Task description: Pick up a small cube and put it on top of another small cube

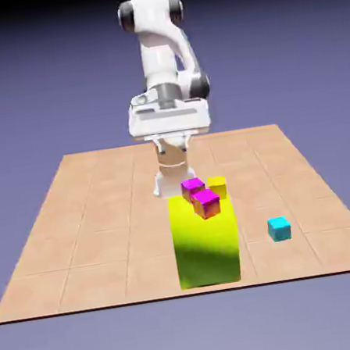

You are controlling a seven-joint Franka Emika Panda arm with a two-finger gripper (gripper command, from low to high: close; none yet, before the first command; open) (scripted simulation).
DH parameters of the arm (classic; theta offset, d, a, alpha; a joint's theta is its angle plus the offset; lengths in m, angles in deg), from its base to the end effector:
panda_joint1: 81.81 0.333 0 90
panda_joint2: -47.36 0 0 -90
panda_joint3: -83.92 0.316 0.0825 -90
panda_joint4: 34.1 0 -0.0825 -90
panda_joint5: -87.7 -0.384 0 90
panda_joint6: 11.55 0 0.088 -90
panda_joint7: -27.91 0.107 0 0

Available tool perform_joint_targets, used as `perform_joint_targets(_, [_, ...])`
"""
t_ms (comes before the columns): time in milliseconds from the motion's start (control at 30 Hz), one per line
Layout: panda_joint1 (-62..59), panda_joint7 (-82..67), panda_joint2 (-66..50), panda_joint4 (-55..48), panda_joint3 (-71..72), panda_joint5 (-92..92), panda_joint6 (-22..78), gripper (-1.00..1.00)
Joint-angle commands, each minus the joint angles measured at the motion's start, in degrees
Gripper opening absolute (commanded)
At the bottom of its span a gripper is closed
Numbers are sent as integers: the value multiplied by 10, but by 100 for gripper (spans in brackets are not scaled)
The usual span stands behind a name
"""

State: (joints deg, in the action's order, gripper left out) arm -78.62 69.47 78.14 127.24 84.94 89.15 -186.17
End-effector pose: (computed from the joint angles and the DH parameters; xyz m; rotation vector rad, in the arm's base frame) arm 0.3910 0.0308 0.4439 -2.5534 0.8270 -1.0121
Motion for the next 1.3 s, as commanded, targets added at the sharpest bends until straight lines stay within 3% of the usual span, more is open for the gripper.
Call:
perform_joint_targets(0, [21, -7, -16, 3, 8, 12, -5, 0])
perform_joint_targets(133, [96, -21, -81, 12, 47, 58, -24, 0])
perform_joint_targets(800, [183, 462, -496, -13, 391, 229, -44, 0])
perform_joint_targets(1267, [8, 811, -559, -57, 490, 194, 0, 0])
